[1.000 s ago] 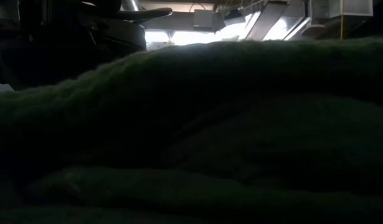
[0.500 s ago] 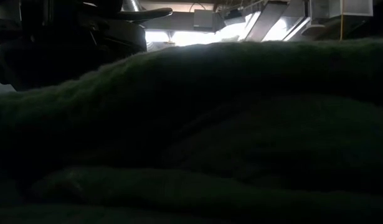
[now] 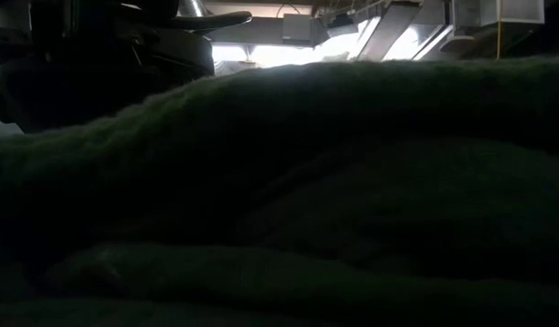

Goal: Fold Laundry from Bin
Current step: Stack the folded green polo shirt on top of the folded light blue pants

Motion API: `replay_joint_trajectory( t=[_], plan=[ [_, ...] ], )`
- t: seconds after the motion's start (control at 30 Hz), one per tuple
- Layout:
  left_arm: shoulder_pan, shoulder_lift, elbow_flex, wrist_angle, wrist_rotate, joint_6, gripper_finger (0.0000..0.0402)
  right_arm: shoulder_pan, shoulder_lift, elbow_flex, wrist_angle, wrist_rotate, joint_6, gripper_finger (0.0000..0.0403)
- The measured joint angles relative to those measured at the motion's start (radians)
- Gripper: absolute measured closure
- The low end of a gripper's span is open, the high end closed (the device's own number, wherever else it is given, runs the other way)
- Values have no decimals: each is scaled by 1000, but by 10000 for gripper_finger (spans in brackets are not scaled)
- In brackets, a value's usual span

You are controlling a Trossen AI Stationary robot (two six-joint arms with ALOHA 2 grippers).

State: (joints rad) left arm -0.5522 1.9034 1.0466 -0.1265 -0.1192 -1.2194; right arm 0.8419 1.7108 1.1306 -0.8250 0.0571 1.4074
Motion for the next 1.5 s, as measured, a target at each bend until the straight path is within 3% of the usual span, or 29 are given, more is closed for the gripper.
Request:
replay_joint_trajectory(
  t=[0.23,0.37,0.6,0.83,1.5],
  plan=[
    [0,0,0,0,0,0,365,22,-74,0,-87,54,27,223],
    [0,0,0,0,-1,0,365,53,-76,-38,-93,111,159,223],
    [0,0,0,0,-6,0,365,111,-80,-226,319,303,307,223],
    [0,0,0,0,-11,-1,365,98,-79,-304,342,308,313,223],
    [3,0,0,6,-22,-3,365,74,10,-304,389,337,291,233]
  ],
)
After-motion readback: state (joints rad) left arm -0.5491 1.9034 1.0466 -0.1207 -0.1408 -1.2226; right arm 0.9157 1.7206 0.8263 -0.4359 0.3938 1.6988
